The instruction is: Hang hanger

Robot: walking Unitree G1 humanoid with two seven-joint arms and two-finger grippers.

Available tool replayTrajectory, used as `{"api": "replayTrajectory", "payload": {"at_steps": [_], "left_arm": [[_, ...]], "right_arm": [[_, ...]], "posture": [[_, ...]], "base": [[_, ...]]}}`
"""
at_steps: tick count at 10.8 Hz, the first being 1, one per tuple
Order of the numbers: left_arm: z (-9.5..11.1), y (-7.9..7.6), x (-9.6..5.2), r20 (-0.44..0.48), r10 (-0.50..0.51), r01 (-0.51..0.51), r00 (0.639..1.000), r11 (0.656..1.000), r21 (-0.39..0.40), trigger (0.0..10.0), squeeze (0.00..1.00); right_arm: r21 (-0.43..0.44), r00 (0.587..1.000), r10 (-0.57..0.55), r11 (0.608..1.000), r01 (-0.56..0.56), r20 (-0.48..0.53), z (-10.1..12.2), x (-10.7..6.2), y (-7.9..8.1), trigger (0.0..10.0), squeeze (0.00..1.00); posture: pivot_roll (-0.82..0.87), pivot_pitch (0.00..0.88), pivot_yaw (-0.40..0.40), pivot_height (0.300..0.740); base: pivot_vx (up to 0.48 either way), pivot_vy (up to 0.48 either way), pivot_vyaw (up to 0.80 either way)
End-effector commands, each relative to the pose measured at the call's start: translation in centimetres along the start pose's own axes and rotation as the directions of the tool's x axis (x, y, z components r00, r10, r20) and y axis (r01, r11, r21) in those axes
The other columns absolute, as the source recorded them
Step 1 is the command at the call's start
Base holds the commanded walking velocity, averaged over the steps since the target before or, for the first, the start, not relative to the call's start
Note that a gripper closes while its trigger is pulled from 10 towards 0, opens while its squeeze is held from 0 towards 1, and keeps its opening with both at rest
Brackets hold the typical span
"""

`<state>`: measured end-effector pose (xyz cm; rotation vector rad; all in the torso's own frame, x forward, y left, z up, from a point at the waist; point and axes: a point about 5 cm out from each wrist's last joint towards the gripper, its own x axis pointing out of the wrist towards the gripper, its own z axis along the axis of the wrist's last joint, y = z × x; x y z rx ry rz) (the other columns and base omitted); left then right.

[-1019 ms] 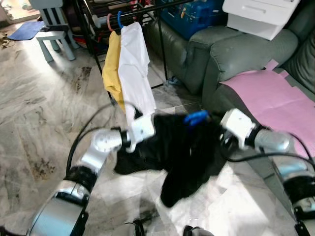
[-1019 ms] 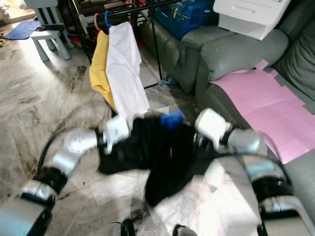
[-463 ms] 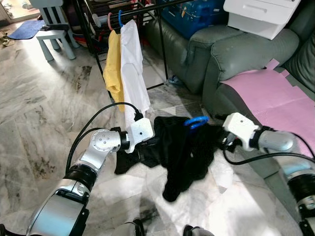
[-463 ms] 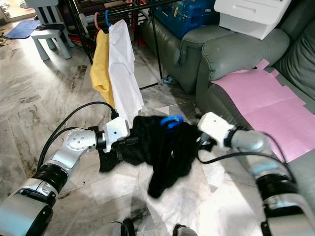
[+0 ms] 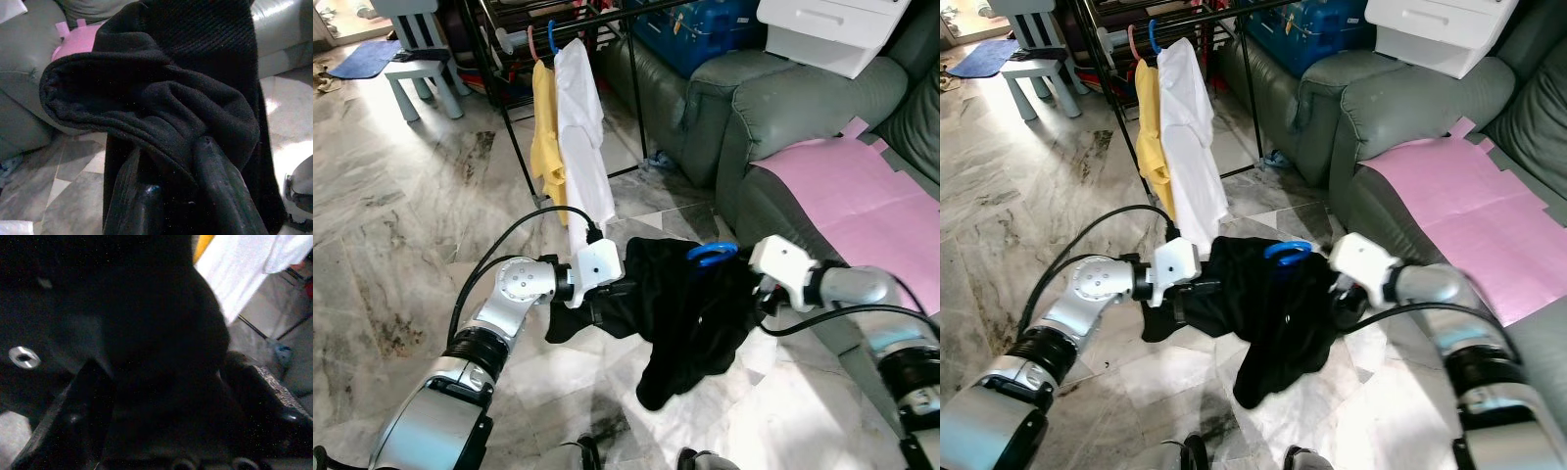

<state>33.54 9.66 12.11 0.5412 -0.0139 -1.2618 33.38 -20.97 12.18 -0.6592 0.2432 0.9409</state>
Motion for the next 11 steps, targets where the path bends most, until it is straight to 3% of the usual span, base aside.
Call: {"api": "replayTrajectory", "payload": {"at_steps": [1, 4, 11], "left_arm": [[0.6, 0.2, 0.0, 0.036, -0.002, 0.001, 0.999, 1.000, 0.023, 10.0, 0.00], [-0.2, -1.0, 0.2, 0.027, -0.029, 0.029, 0.999, 1.000, 0.000, 10.0, 0.00], [-1.1, -0.9, -0.2, -0.014, 0.014, -0.014, 1.000, 1.000, -0.019, 10.0, 0.00]], "right_arm": [[0.003, 0.999, 0.041, 0.999, -0.041, -0.001, 0.2, 0.5, 0.3, 0.0, 0.00], [0.001, 0.995, 0.100, 0.995, -0.100, 0.019, 0.6, 2.0, 1.4, 0.0, 0.00], [0.035, 0.996, 0.077, 0.996, -0.076, -0.032, -1.0, 0.5, 1.4, 0.0, 0.00]], "posture": [[-0.11, 0.133, 0.048, 0.740], [-0.11, 0.125, 0.042, 0.740], [-0.12, 0.112, 0.037, 0.740]], "base": [[0.000, 0.000, 0.00], [0.000, 0.000, 0.00], [0.000, 0.000, 0.00]]}}
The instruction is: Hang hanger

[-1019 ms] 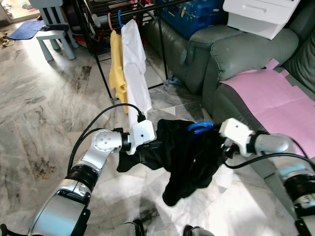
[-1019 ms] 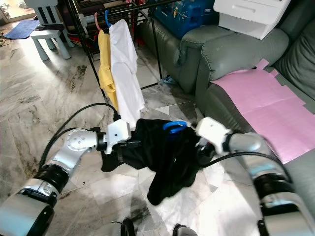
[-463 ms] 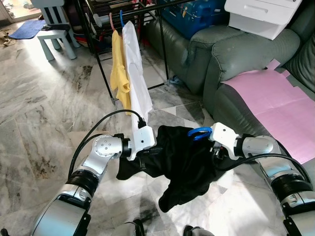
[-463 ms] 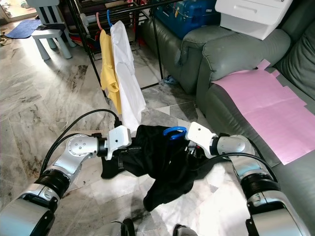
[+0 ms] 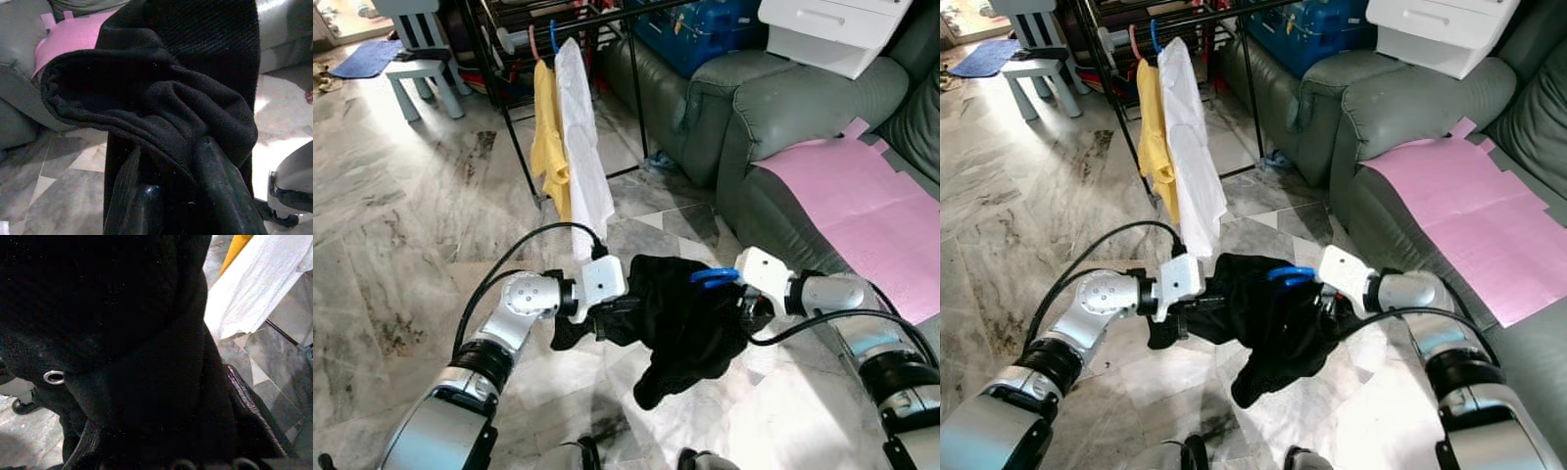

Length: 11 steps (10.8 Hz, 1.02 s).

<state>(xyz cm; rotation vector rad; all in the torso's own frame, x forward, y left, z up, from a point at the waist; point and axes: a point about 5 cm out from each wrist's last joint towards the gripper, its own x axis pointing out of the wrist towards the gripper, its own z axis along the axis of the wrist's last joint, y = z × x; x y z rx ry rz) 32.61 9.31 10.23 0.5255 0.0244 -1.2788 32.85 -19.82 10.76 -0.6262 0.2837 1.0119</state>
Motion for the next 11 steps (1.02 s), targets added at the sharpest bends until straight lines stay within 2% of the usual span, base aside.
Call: {"api": "replayTrajectory", "payload": {"at_steps": [1, 2, 3, 6, 10, 11], "left_arm": [[-0.2, 0.6, -0.7, -0.008, 0.053, -0.053, 0.999, 0.999, 0.000, 10.0, 0.00], [-0.6, 0.5, -0.7, -0.008, 0.084, -0.084, 0.996, 0.996, -0.042, 10.0, 1.00], [-0.8, 0.4, -0.7, 0.007, 0.093, -0.092, 0.996, 0.992, -0.087, 10.0, 1.00], [-1.1, 0.0, -0.8, 0.012, 0.113, -0.112, 0.994, 0.991, -0.074, 10.0, 1.00], [-1.5, 0.1, -1.3, 0.016, 0.169, -0.166, 0.986, 0.980, -0.108, 10.0, 1.00], [-1.8, 0.2, -1.7, 0.007, 0.209, -0.207, 0.978, 0.971, -0.121, 10.0, 1.00]], "right_arm": [[0.024, 0.999, -0.007, 1.000, 0.008, -0.040, -1.0, -0.4, 0.3, 0.0, 0.00], [0.053, 0.999, -0.013, 0.998, 0.015, -0.049, -1.3, -0.1, 0.7, 0.0, 0.00], [0.081, 0.997, -0.028, 0.996, 0.033, -0.066, -1.7, 0.2, 0.9, 0.0, 0.00], [0.153, 0.992, -0.074, 0.984, 0.089, -0.100, -2.2, 1.2, 1.2, 0.0, 0.00], [0.275, 0.974, -0.175, 0.938, 0.210, -0.147, -3.2, 1.8, 1.5, 0.0, 0.00], [0.306, 0.962, -0.220, 0.915, 0.262, -0.164, -3.5, 1.8, 1.3, 0.0, 0.00]], "posture": [[-0.12, 0.110, 0.037, 0.740], [-0.12, 0.106, 0.036, 0.740], [-0.12, 0.104, 0.035, 0.740], [-0.12, 0.100, 0.036, 0.740], [-0.12, 0.103, 0.046, 0.740], [-0.12, 0.104, 0.051, 0.740]], "base": [[0.000, 0.000, 0.00], [0.000, 0.000, 0.00], [0.000, 0.000, 0.00], [0.000, 0.000, 0.00], [0.000, 0.000, 0.00], [0.000, 0.000, 0.00]]}}
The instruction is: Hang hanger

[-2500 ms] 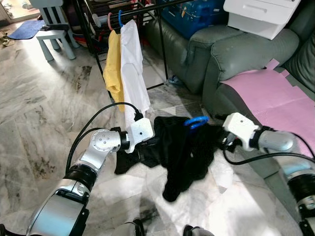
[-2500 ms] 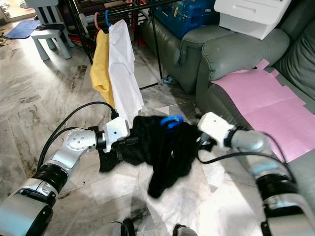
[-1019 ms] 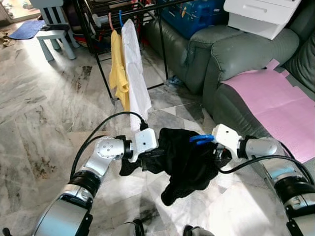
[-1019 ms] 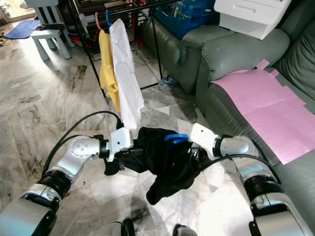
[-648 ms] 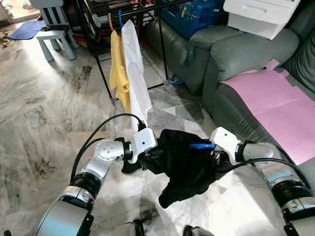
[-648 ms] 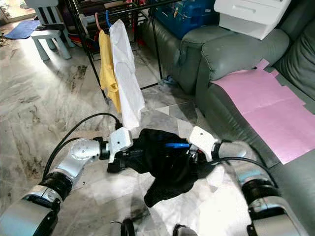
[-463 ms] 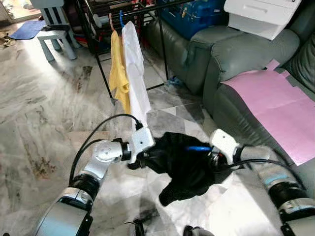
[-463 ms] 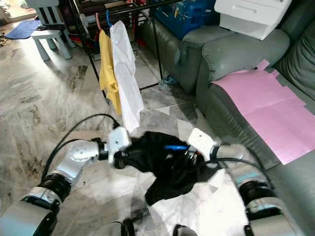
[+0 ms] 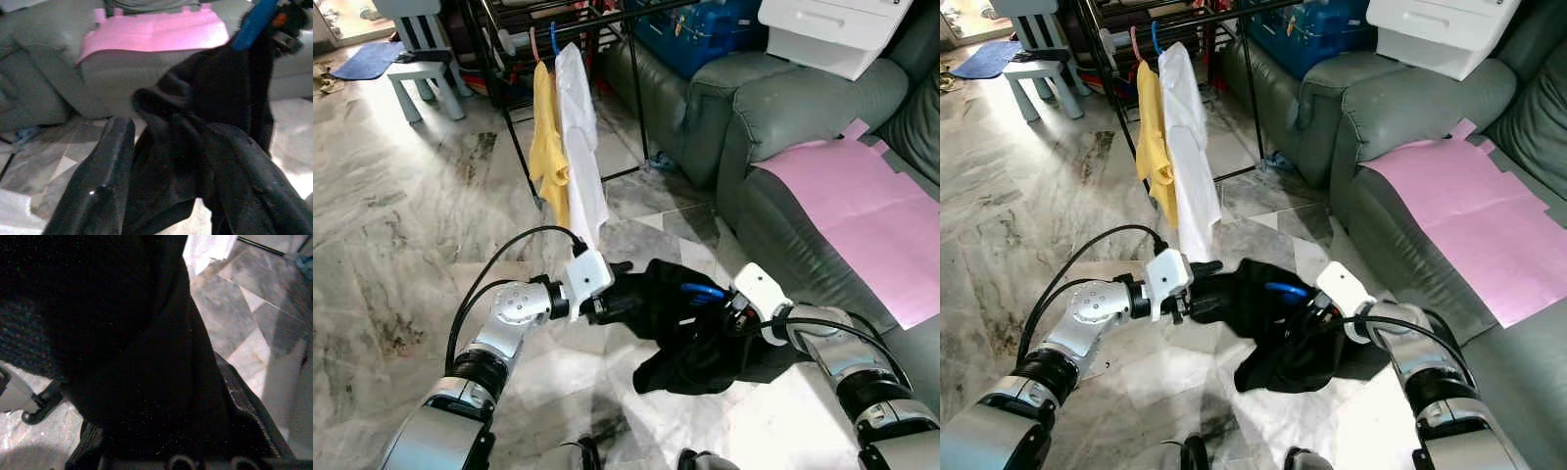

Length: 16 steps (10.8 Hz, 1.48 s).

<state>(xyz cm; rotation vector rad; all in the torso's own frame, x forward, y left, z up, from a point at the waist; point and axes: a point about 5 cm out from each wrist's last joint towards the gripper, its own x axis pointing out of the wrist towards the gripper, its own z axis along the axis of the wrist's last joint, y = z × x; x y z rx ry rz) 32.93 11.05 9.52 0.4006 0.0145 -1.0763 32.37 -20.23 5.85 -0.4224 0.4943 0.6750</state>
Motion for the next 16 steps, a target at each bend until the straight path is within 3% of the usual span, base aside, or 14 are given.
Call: {"api": "replayTrajectory", "payload": {"at_steps": [1, 2, 3, 4, 5, 6, 8, 9, 10, 11, 12, 13, 14, 16], "left_arm": [[-0.6, 0.4, -0.6, -0.008, 0.069, -0.070, 0.998, 0.997, -0.044, 10.0, 1.00], [-1.5, 1.1, -1.2, -0.034, 0.194, -0.197, 0.980, 0.969, -0.146, 10.0, 1.00], [-3.0, 1.3, -2.2, -0.102, 0.323, -0.338, 0.941, 0.906, -0.253, 10.0, 1.00], [-4.8, 0.9, -3.3, -0.187, 0.432, -0.469, 0.882, 0.838, -0.280, 10.0, 1.00], [-6.7, -0.2, -4.6, -0.263, 0.478, -0.544, 0.838, 0.774, -0.325, 10.0, 1.00], [-8.8, -1.5, -6.0, -0.371, 0.526, -0.641, 0.765, 0.677, -0.362, 10.0, 1.00], [-11.3, -3.9, -7.7, -0.512, 0.547, -0.741, 0.662, 0.582, -0.336, 10.0, 1.00], [-12.0, -5.2, -7.8, -0.547, 0.533, -0.753, 0.646, 0.562, -0.342, 10.0, 1.00], [-12.9, -7.1, -7.9, -0.600, 0.501, -0.756, 0.623, 0.582, -0.299, 10.0, 1.00], [-13.5, -8.9, -7.8, -0.636, 0.454, -0.739, 0.624, 0.608, -0.290, 10.0, 1.00], [-14.0, -9.8, -7.8, -0.672, 0.435, -0.755, 0.599, 0.585, -0.295, 10.0, 1.00], [-14.3, -10.2, -8.0, -0.698, 0.421, -0.763, 0.579, 0.581, -0.282, 10.0, 0.78], [-14.6, -10.4, -8.4, -0.734, 0.408, -0.792, 0.543, 0.540, -0.285, 10.0, 0.00], [-14.8, -10.8, -8.3, -0.746, 0.386, -0.789, 0.543, 0.538, -0.296, 10.0, 0.00]], "right_arm": [[0.042, 0.997, -0.059, 0.997, 0.057, 0.042, 1.0, 0.0, -0.8, 0.0, 0.00], [0.117, 0.987, -0.149, 0.983, 0.141, 0.059, 1.2, 0.1, -1.3, 0.0, 0.00], [0.214, 0.970, -0.228, 0.955, 0.206, 0.082, 1.2, 0.3, -1.3, 0.0, 0.00], [0.300, 0.949, -0.296, 0.920, 0.254, 0.105, 1.2, 0.5, -1.1, 0.0, 0.00], [0.361, 0.933, -0.341, 0.890, 0.279, 0.119, 0.9, 0.7, -0.4, 0.0, 0.00], [0.428, 0.914, -0.385, 0.852, 0.300, 0.125, 0.6, 1.1, 0.5, 0.0, 0.00], [0.495, 0.893, -0.439, 0.801, 0.337, 0.102, -0.5, 1.5, 1.9, 0.0, 0.00], [0.500, 0.886, -0.457, 0.787, 0.362, 0.078, -1.3, 1.5, 2.5, 0.0, 0.00], [0.541, 0.878, -0.477, 0.747, 0.387, 0.029, -2.8, 1.5, 3.2, 0.0, 0.00], [0.594, 0.865, -0.499, 0.684, 0.422, -0.040, -4.5, 1.4, 4.4, 0.0, 0.00], [0.597, 0.861, -0.495, 0.657, 0.460, -0.119, -6.2, 1.6, 5.9, 0.0, 0.00], [0.596, 0.856, -0.489, 0.640, 0.484, -0.169, -7.2, 1.6, 6.9, 0.0, 0.00], [0.588, 0.847, -0.479, 0.625, 0.514, -0.231, -8.2, 1.6, 7.9, 0.0, 0.00], [0.567, 0.844, -0.458, 0.630, 0.530, -0.280, -9.0, 1.7, 9.0, 0.0, 0.00]], "posture": [[-0.12, 0.103, 0.054, 0.740], [-0.11, 0.101, 0.058, 0.740], [-0.11, 0.103, 0.061, 0.740], [-0.10, 0.120, 0.067, 0.740], [-0.10, 0.140, 0.076, 0.740], [-0.09, 0.151, 0.077, 0.740], [-0.09, 0.155, 0.093, 0.740], [-0.11, 0.150, 0.088, 0.740], [-0.12, 0.142, 0.078, 0.740], [-0.12, 0.140, 0.069, 0.740], [-0.11, 0.124, 0.056, 0.740], [-0.10, 0.107, 0.046, 0.740], [-0.10, 0.085, 0.039, 0.740], [-0.11, 0.053, 0.048, 0.740]], "base": [[0.000, 0.000, 0.00], [0.000, 0.000, 0.00], [0.000, 0.000, 0.00], [0.000, 0.000, 0.00], [0.000, 0.000, 0.00], [0.000, 0.000, 0.00], [0.000, 0.000, 0.00], [0.000, 0.000, 0.00], [0.000, 0.000, 0.00], [0.000, 0.000, 0.00], [0.000, 0.000, 0.00], [0.000, 0.000, 0.00], [0.000, 0.000, 0.00], [0.000, 0.000, 0.00]]}}
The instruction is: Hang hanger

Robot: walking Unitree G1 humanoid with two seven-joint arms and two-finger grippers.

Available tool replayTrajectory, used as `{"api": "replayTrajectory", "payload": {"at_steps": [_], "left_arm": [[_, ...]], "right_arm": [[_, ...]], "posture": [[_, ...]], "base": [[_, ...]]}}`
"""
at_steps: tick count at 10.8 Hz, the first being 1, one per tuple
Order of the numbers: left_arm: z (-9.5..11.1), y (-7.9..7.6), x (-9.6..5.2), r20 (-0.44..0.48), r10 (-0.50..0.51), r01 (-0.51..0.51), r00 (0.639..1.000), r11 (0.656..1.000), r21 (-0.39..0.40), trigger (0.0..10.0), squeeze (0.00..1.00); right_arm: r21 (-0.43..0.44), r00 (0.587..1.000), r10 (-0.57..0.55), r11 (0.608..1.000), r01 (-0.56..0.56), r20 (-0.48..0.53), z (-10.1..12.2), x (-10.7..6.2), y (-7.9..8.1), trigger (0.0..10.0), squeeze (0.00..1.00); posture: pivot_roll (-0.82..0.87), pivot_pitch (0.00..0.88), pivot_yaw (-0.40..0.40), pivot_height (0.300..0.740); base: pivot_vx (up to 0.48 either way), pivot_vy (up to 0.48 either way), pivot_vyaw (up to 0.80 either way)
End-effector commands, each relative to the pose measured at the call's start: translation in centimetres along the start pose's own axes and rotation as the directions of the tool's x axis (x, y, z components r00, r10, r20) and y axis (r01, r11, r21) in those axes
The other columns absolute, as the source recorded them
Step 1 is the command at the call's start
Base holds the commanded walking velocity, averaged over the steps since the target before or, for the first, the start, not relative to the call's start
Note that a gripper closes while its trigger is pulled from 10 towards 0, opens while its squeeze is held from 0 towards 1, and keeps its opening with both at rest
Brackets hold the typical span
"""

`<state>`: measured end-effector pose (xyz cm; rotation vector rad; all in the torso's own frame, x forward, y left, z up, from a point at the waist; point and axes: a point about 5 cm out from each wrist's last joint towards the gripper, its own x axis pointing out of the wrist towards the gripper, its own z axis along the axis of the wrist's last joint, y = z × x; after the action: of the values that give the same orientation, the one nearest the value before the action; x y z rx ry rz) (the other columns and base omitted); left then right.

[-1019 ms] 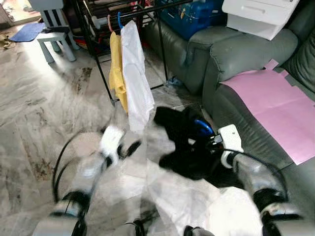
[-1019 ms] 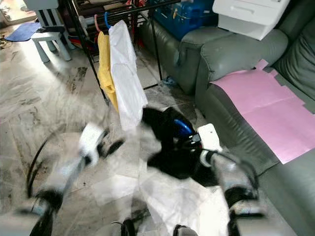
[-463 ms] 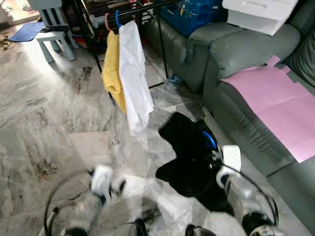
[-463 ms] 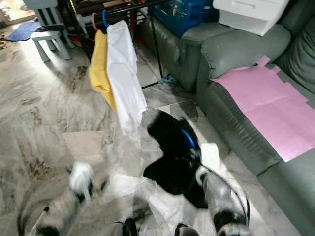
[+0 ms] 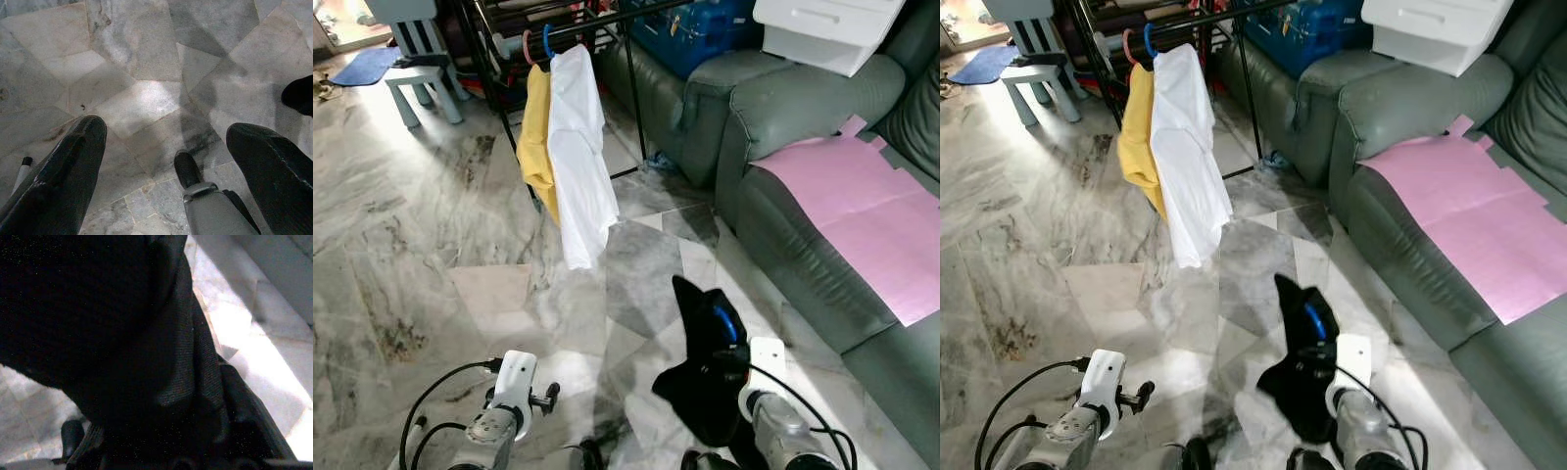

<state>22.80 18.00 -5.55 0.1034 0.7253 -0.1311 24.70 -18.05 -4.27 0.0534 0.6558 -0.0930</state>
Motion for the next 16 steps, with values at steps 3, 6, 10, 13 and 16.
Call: {"api": "replayTrajectory", "payload": {"at_steps": [3, 6, 10, 13, 16], "left_arm": [[-0.9, -0.8, 0.0, -0.075, -0.042, 0.047, 0.996, 0.996, 0.075, 10.0, 0.00], [-0.5, -1.2, 0.2, -0.064, -0.058, 0.061, 0.996, 0.997, 0.051, 10.0, 0.00], [0.1, -1.7, 0.4, -0.063, -0.066, 0.068, 0.996, 0.997, 0.023, 10.0, 0.00], [-0.2, -2.2, 0.4, -0.072, -0.086, 0.089, 0.994, 0.996, 0.033, 10.0, 0.00], [-0.2, -2.2, 0.4, -0.069, -0.093, 0.096, 0.993, 0.995, 0.041, 10.0, 0.00]], "right_arm": [[-0.005, 0.998, -0.050, 0.999, 0.050, -0.024, -0.5, -0.1, -0.3, 0.0, 0.00], [0.014, 0.998, -0.070, 0.997, 0.070, -0.011, -0.1, 0.0, -0.5, 0.0, 0.00], [0.004, 0.998, -0.063, 0.998, 0.063, -0.019, -0.5, -0.1, -0.9, 10.0, 0.00], [0.024, 0.999, -0.045, 0.999, 0.045, 0.002, 0.2, 0.1, -0.6, 10.0, 0.00], [0.032, 0.998, -0.061, 0.998, 0.061, 0.020, 0.2, 0.0, -1.0, 10.0, 0.00]], "posture": [[-0.13, 0.014, 0.075, 0.740], [-0.15, 0.000, 0.104, 0.740], [-0.16, 0.000, 0.094, 0.740], [-0.16, 0.000, 0.098, 0.740], [-0.17, 0.000, 0.102, 0.740]], "base": [[0.000, 0.000, 0.00], [0.000, 0.000, 0.00], [0.208, 0.000, 0.00], [0.373, 0.000, 0.00], [0.400, 0.000, 0.00]]}}
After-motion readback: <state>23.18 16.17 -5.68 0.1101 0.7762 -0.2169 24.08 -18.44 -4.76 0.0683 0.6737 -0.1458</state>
